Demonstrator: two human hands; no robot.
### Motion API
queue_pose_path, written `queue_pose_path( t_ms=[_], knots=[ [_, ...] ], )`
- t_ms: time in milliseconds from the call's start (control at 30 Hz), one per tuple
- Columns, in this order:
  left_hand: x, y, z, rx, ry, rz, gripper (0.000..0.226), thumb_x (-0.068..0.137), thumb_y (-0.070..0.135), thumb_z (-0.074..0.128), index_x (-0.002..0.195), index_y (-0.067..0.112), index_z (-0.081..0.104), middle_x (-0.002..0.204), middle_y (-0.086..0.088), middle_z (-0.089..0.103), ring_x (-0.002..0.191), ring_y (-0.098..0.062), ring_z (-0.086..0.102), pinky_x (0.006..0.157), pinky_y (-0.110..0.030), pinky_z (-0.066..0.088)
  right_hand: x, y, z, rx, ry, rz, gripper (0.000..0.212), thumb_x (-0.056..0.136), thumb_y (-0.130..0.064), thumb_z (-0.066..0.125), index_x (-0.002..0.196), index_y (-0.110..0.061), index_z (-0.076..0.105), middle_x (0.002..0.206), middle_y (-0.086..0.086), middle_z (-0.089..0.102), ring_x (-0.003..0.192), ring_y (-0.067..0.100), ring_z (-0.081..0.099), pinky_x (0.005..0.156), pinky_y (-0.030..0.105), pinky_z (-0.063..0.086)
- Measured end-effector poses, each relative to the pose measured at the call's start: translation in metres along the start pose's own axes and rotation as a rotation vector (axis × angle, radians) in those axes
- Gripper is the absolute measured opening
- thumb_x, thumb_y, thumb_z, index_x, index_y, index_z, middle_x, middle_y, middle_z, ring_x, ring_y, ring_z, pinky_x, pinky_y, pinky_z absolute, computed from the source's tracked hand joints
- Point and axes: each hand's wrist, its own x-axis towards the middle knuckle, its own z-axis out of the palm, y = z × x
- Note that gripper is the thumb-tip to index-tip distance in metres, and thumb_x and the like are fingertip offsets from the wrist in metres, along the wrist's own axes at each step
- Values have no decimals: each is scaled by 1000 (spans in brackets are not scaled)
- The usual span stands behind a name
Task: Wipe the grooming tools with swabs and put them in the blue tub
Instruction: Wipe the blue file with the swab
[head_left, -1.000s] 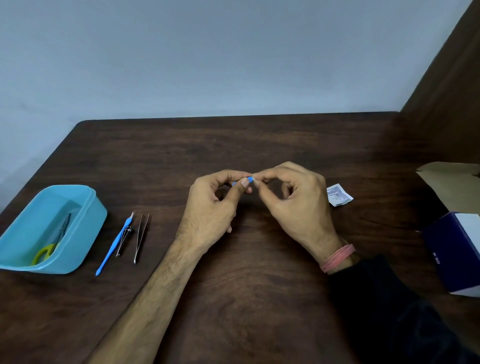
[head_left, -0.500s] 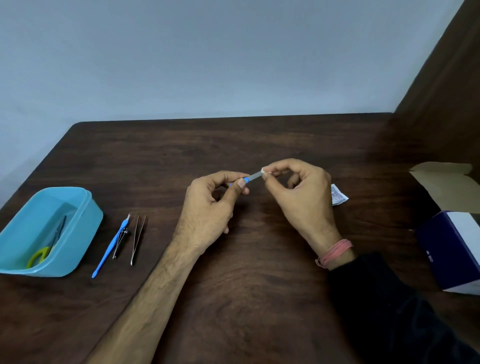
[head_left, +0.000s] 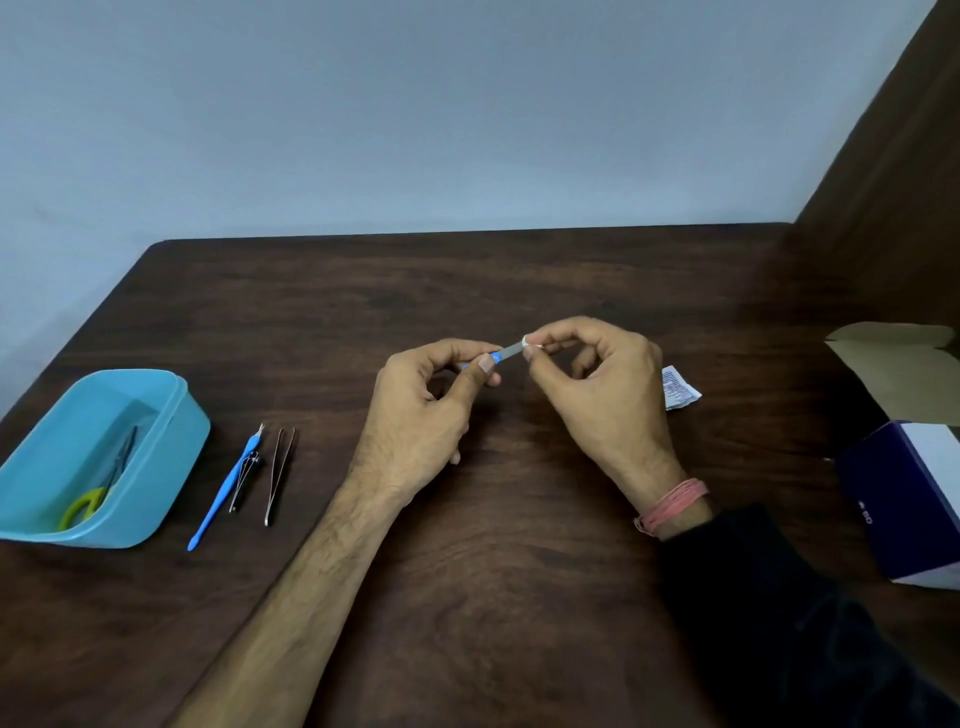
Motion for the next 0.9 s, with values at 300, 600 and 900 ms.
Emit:
queue_pose_path(
  t_ms=[300,600,900],
  knots=[
    [0,1,0,-6,-2,10,15,110,26,70,113,31,83,98,7,80,52,-10,54,38,-25,45,3,3,-2,36,24,91,11,91,-16,87,92,-27,84,79,-12,77,50,8,51,54,13,38],
    [-1,3,0,-2,-5,10,15,110,27,69,114,30,83,99,6,80,54,-16,55,38,-25,46,2,1,0,21,-6,45,9,92,-18,87,93,-27,84,75,-19,74,52,9,56,56,13,39],
    [0,1,-1,-45,-63,27,21,114,28,63,126,29,80,107,7,80,58,-9,57,41,-25,49,1,0,0,14,4,31,9,93,-18,86,95,-27,84,78,-14,76,53,11,58,55,14,40]
  ],
)
